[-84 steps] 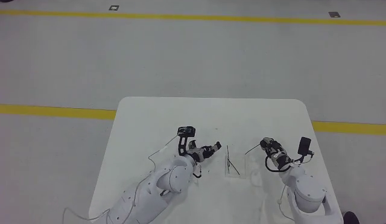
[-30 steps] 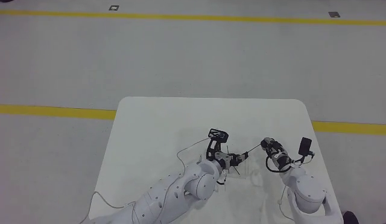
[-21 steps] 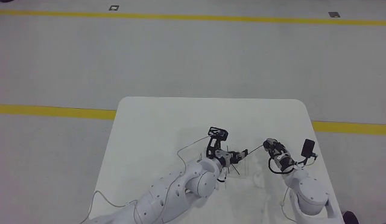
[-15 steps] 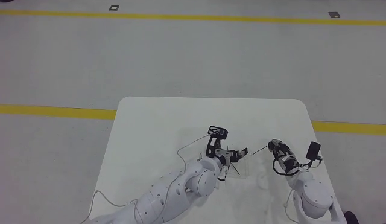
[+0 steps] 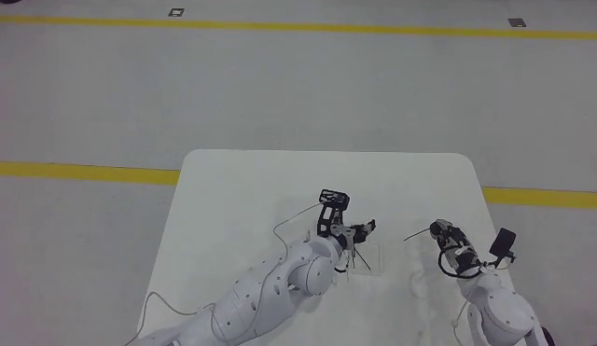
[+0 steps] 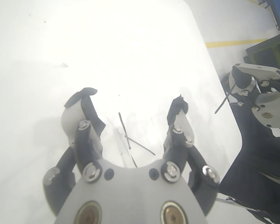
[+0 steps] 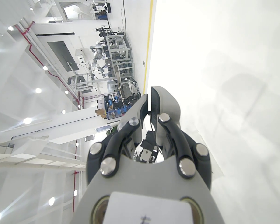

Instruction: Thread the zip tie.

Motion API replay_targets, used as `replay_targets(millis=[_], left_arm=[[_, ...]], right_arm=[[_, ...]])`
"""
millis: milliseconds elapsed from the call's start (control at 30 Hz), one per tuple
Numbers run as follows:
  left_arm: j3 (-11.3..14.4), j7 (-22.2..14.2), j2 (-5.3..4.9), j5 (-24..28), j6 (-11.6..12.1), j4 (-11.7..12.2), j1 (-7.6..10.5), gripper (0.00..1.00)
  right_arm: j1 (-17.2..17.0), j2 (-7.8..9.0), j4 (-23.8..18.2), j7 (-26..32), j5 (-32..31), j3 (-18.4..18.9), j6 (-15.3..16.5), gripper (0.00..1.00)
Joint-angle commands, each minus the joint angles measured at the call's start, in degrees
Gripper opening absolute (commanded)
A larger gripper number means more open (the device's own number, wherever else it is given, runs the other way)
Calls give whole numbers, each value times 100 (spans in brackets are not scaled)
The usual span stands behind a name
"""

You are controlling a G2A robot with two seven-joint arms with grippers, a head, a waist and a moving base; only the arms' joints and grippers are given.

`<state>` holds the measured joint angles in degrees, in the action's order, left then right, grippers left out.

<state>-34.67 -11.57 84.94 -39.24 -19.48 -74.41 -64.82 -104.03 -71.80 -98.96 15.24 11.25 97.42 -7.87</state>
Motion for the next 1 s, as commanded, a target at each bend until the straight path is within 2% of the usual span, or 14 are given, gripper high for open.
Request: replay_targets(millis=[0,100,167,333,500,800,967], left_arm=[[-40,12,26,8,0,41,8,51],[-80,16,54,-20,0,76,-4,46],[-114,12,70,-52,0,92,-21,38],[-231,17,93,-107,0,78,-80,40],[-336,-8,94,-184,0,47,-217,43],[-496,-63,54,-323,0,-133,-506,43],[-527,-137,51,-382,0,-106,-547,39]], right_arm=[[4,1,-5,-1,6,8,-6,0],[-5,2,-16,4,22,24,-5,0],[-11,3,-21,6,30,35,-1,0],[-12,4,-20,7,34,41,1,0],[-18,4,11,11,45,44,36,0],[-23,5,50,26,61,45,85,0],[-25,4,55,17,66,39,98,0]])
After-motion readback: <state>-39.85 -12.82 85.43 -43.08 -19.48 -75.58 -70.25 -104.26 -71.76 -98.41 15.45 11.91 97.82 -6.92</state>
